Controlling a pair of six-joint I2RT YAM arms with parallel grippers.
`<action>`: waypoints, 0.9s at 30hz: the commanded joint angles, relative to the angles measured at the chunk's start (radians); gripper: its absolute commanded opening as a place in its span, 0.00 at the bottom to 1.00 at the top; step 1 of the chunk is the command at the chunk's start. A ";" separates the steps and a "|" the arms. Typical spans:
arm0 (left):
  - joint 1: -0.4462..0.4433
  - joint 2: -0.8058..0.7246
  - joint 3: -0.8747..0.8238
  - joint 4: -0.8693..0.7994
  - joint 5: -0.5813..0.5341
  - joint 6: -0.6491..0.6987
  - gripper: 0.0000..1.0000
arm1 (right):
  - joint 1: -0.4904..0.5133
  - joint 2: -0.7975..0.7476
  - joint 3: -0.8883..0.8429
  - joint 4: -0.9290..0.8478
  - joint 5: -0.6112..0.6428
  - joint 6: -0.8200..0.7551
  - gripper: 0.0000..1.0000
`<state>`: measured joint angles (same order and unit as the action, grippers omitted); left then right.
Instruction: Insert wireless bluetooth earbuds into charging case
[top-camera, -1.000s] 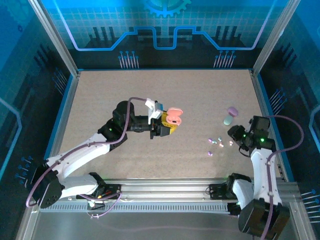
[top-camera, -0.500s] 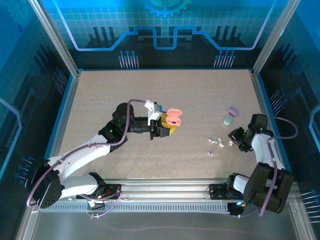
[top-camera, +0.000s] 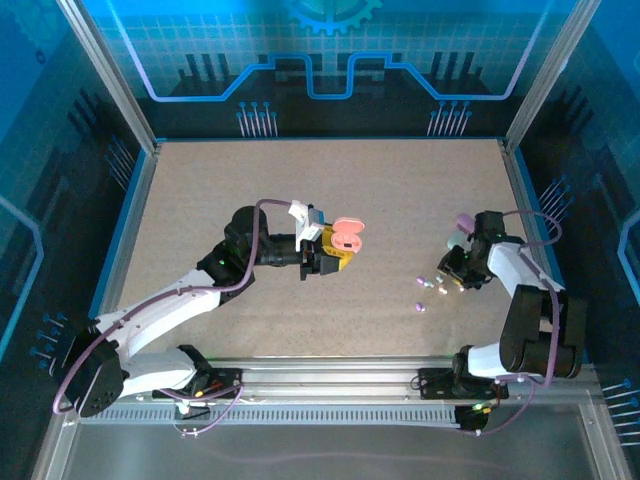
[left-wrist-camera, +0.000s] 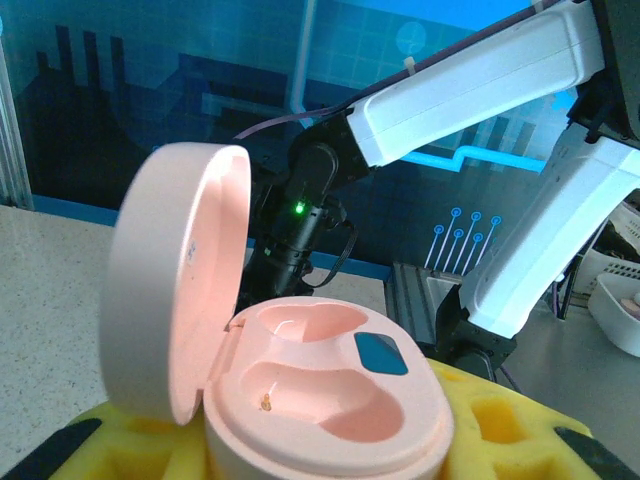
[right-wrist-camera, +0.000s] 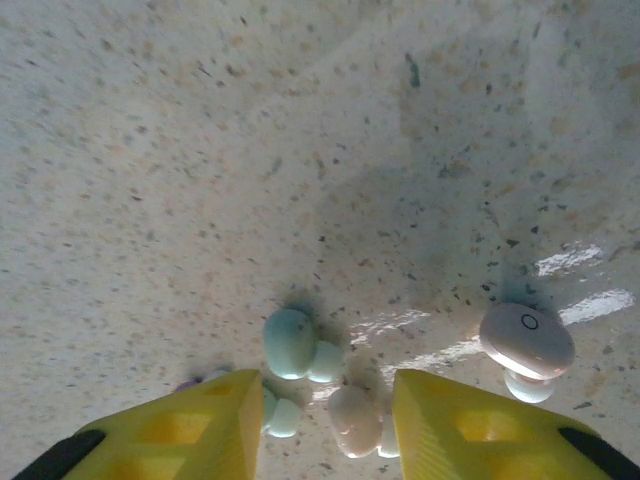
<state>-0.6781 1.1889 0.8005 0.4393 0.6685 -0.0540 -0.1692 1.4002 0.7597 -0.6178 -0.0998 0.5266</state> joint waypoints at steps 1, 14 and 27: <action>0.004 -0.029 0.000 0.026 -0.001 -0.013 0.25 | 0.025 0.007 0.006 -0.022 0.070 -0.009 0.36; 0.004 -0.022 0.021 0.003 0.008 -0.009 0.25 | 0.074 0.010 -0.044 -0.003 0.061 0.013 0.27; 0.005 -0.026 0.027 -0.020 0.009 0.000 0.25 | 0.102 0.014 -0.060 -0.002 0.077 0.024 0.26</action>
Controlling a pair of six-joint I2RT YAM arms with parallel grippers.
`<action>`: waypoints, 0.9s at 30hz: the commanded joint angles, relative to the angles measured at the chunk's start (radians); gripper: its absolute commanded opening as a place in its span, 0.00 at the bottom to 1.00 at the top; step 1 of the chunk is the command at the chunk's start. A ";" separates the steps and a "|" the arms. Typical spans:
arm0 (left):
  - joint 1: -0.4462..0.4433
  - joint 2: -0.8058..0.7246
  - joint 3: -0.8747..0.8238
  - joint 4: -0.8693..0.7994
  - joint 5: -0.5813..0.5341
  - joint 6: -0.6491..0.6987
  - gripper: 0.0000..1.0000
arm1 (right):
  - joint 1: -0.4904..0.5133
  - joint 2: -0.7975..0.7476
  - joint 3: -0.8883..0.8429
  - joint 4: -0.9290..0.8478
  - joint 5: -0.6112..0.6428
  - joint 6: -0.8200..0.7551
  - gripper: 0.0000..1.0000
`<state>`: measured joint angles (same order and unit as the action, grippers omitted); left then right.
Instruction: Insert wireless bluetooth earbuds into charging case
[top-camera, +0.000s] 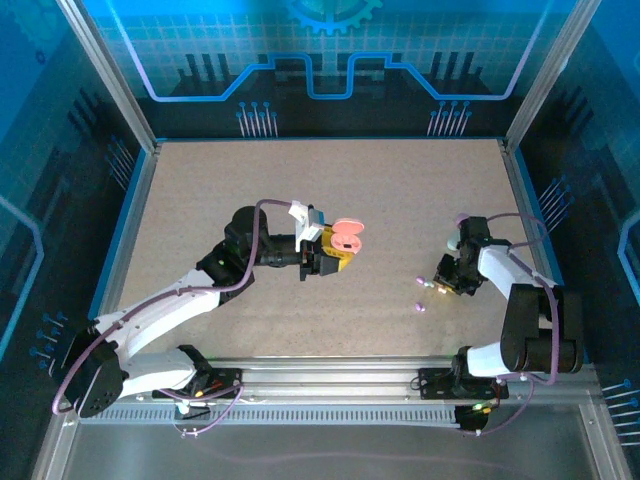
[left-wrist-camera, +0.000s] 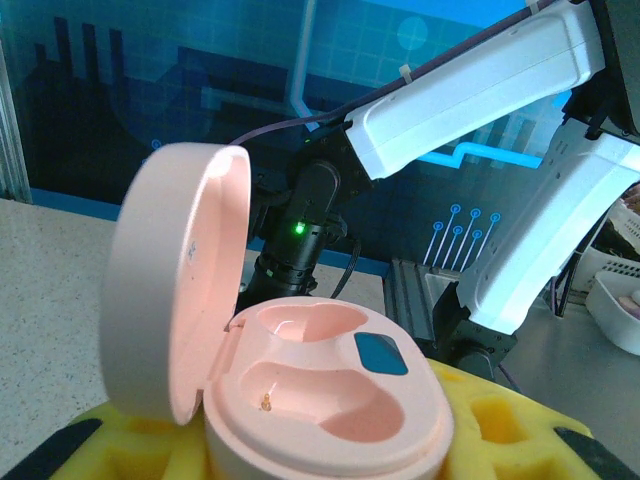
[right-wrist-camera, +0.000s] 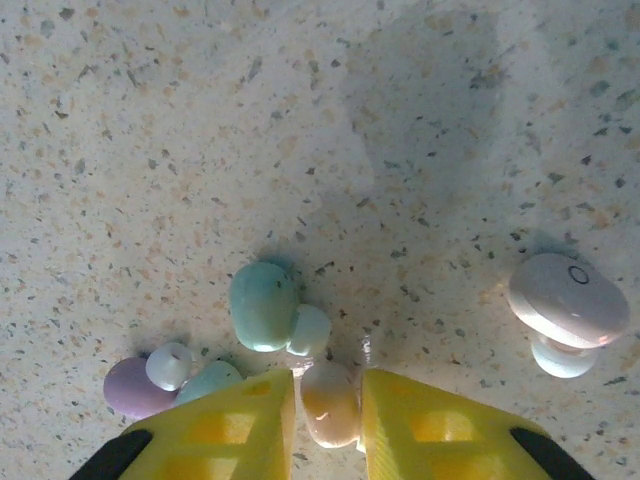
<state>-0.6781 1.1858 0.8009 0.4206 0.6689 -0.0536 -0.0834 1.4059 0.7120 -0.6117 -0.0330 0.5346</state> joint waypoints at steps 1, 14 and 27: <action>0.004 -0.023 0.026 -0.003 0.009 0.000 0.25 | 0.022 0.010 -0.012 -0.008 0.016 0.016 0.26; 0.004 -0.027 0.029 -0.013 0.008 0.006 0.25 | 0.036 0.034 0.002 -0.033 0.053 0.015 0.26; 0.005 -0.022 0.028 -0.009 0.008 0.003 0.25 | 0.040 0.051 0.013 -0.031 0.050 0.013 0.22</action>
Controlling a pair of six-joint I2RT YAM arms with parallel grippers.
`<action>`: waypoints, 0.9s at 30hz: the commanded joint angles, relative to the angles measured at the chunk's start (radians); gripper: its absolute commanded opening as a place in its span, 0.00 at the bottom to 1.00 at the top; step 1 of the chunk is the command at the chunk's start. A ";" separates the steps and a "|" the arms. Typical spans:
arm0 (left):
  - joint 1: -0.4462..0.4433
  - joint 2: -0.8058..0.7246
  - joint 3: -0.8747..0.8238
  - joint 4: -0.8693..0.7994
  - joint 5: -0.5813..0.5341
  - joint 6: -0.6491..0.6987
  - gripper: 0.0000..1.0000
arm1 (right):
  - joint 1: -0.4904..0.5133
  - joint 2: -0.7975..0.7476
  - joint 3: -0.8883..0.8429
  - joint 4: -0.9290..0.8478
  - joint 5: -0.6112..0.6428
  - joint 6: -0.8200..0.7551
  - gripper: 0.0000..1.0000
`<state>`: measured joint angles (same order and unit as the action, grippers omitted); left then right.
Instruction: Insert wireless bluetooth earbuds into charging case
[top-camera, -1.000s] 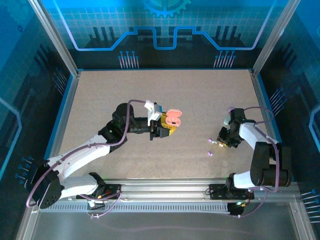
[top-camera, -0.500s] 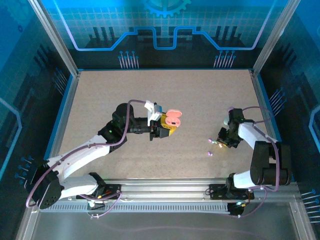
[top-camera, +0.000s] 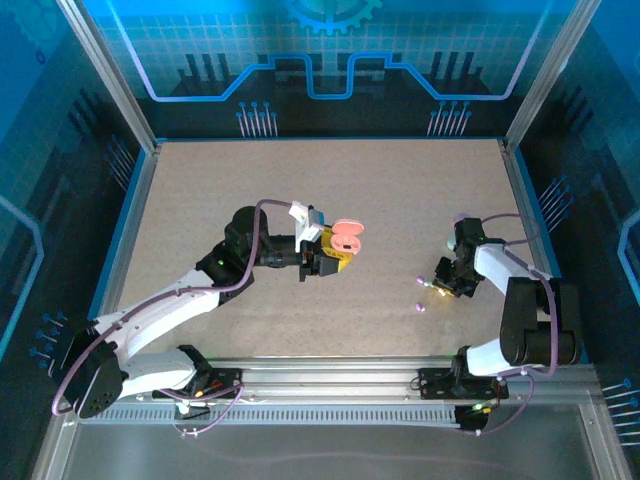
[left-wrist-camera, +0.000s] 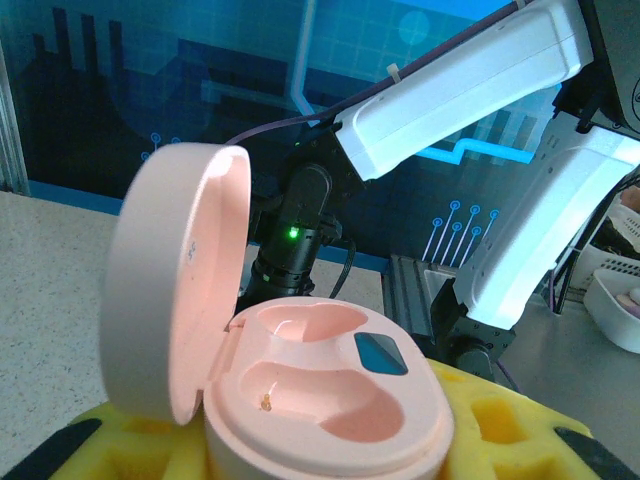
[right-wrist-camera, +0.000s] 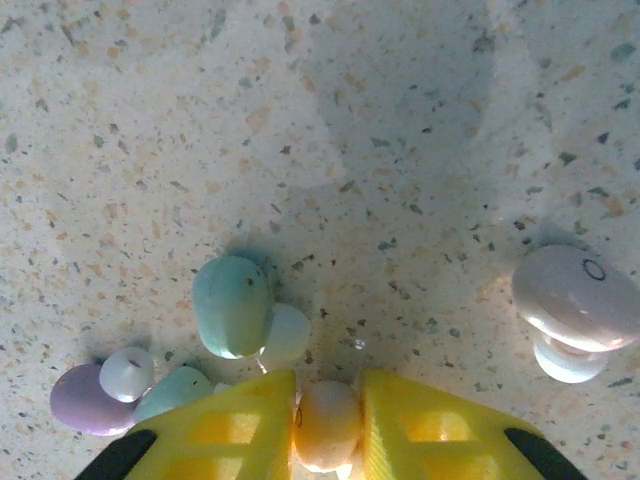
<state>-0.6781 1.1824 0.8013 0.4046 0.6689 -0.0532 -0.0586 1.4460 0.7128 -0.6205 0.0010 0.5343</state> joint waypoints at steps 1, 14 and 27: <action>0.004 -0.020 0.027 0.007 0.008 0.003 0.25 | 0.015 0.010 0.013 -0.024 0.016 0.012 0.21; 0.005 -0.030 0.021 0.000 -0.020 0.009 0.25 | 0.127 -0.142 0.064 -0.071 0.011 0.044 0.20; 0.007 -0.099 -0.007 -0.020 -0.119 0.036 0.26 | 0.435 0.177 0.292 -0.067 -0.053 -0.082 0.20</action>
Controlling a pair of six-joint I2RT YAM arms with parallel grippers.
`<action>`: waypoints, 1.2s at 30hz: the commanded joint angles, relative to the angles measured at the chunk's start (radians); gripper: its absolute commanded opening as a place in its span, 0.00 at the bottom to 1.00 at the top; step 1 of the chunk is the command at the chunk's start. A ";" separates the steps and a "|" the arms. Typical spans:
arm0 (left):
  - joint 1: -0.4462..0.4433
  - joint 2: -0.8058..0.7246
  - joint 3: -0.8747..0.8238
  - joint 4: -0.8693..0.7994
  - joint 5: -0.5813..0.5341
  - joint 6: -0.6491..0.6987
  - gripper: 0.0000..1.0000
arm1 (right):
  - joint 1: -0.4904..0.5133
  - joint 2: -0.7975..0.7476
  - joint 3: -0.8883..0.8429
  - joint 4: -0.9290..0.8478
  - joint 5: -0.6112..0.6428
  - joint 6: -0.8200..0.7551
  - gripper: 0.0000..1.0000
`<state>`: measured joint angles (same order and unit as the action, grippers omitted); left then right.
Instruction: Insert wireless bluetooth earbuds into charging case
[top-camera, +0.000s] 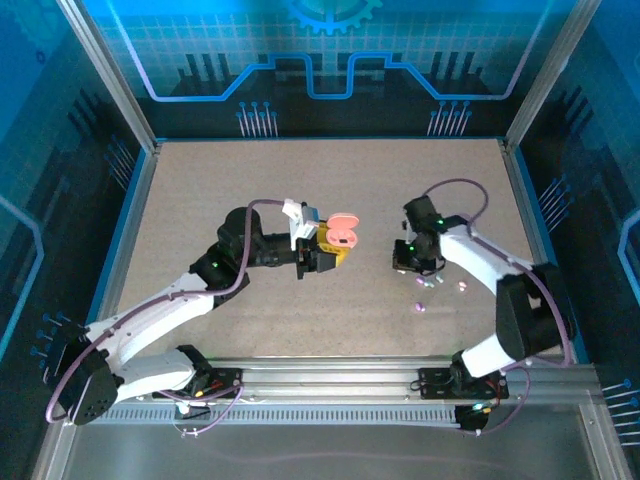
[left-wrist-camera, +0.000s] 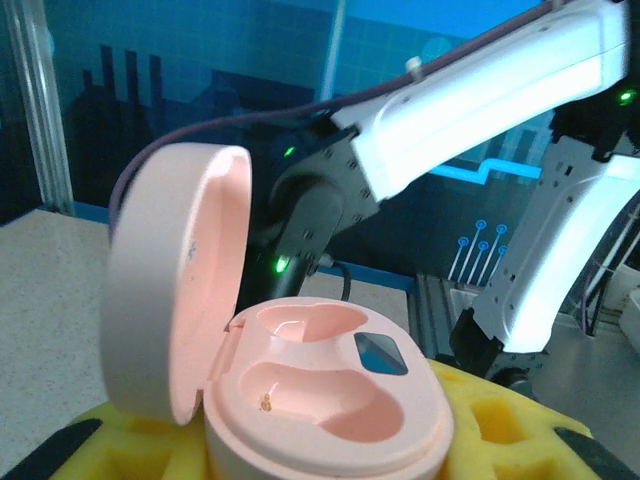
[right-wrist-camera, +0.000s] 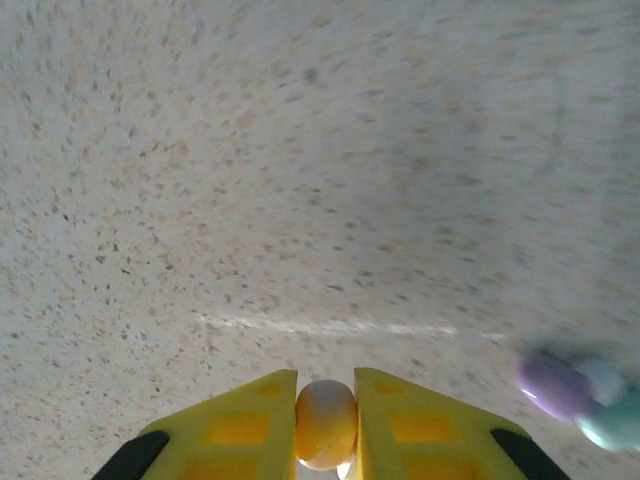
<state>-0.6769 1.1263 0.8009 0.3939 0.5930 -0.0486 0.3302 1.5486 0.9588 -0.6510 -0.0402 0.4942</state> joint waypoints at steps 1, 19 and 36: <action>0.007 -0.050 -0.007 -0.015 -0.049 0.034 0.26 | 0.063 0.104 0.064 -0.050 -0.002 -0.046 0.20; 0.011 -0.065 -0.006 -0.053 -0.064 0.059 0.26 | 0.138 0.280 0.197 -0.148 0.058 -0.065 0.25; 0.015 -0.065 -0.005 -0.059 -0.056 0.054 0.26 | 0.142 0.312 0.227 -0.188 0.057 -0.062 0.27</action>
<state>-0.6685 1.0740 0.7990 0.3367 0.5381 -0.0158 0.4576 1.8400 1.1633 -0.7952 0.0189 0.4427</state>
